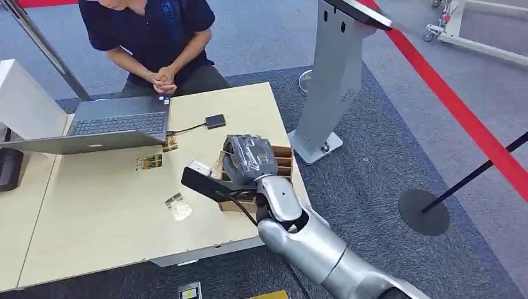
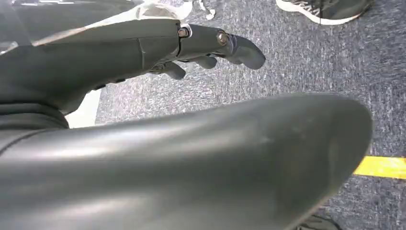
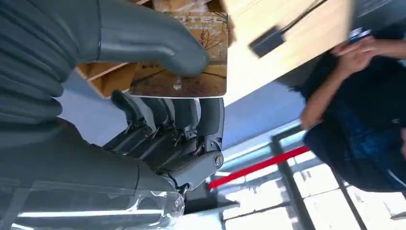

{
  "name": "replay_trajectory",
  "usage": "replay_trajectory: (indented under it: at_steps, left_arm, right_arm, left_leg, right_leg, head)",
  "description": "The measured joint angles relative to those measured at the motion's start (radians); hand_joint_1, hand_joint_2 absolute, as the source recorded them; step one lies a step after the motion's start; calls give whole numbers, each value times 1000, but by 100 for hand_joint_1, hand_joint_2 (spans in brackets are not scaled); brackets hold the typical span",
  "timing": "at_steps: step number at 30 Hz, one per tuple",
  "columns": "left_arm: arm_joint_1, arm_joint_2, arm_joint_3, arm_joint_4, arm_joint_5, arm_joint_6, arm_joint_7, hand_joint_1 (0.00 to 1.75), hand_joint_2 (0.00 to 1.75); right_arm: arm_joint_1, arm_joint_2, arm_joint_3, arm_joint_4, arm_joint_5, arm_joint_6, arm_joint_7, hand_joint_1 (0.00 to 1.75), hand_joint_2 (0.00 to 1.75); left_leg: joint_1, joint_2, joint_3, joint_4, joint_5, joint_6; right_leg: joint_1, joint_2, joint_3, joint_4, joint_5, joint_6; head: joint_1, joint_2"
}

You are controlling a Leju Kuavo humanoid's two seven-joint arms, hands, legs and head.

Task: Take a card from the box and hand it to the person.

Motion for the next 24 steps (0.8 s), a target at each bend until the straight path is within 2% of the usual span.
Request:
replay_trajectory:
  at_steps: [3,6,14,16,17,19,20,24]
  left_arm:
    - [-1,0,0,0,-8,-7,-2,0,0]
    - [-1,0,0,0,-22,-16,-5,0,0]
    - [-3,0,-1,0,-54,-40,-19,0,0]
    - [-4,0,-2,0,-56,-37,-19,0,0]
    - [-4,0,-2,0,-58,-35,-19,0,0]
    - [-3,0,-3,0,-65,-35,-25,0,0]
    - [-4,0,-3,0,-68,-35,-30,0,0]
    - [-4,-1,-8,0,-76,-39,-33,0,0]
  right_arm:
    - [-15,-2,-9,-2,-68,4,-54,152,175]
    - [-42,2,-9,15,-87,3,-81,150,175]
    - [-175,80,-6,215,-115,0,-141,145,175]
    - [-201,100,-5,270,-120,0,-147,126,175]
    - [-216,112,-5,303,-121,0,-149,73,175]
    - [-240,132,-5,354,-128,-2,-153,12,175]
    - [-249,141,-5,383,-136,-3,-156,0,175]
    - [-275,165,-1,469,-212,-28,-159,0,175]
  left_leg:
    - [0,0,0,0,0,0]
    - [0,0,0,0,0,0]
    - [0,0,0,0,1,-1]
    - [0,0,0,0,1,-1]
    - [0,-1,0,0,1,-1]
    - [0,0,0,0,1,-1]
    - [0,0,0,0,1,-1]
    - [0,0,0,0,1,-1]
  right_leg:
    - [0,0,0,0,0,0]
    - [0,0,0,1,0,0]
    - [0,0,0,1,0,0]
    - [0,0,0,1,0,0]
    - [0,0,0,1,0,0]
    - [0,0,0,1,0,0]
    - [0,0,0,1,0,0]
    - [0,0,0,1,0,0]
  head:
    - [0,0]
    - [0,0]
    - [1,0]
    - [0,0]
    - [1,0]
    - [1,0]
    - [0,0]
    - [0,0]
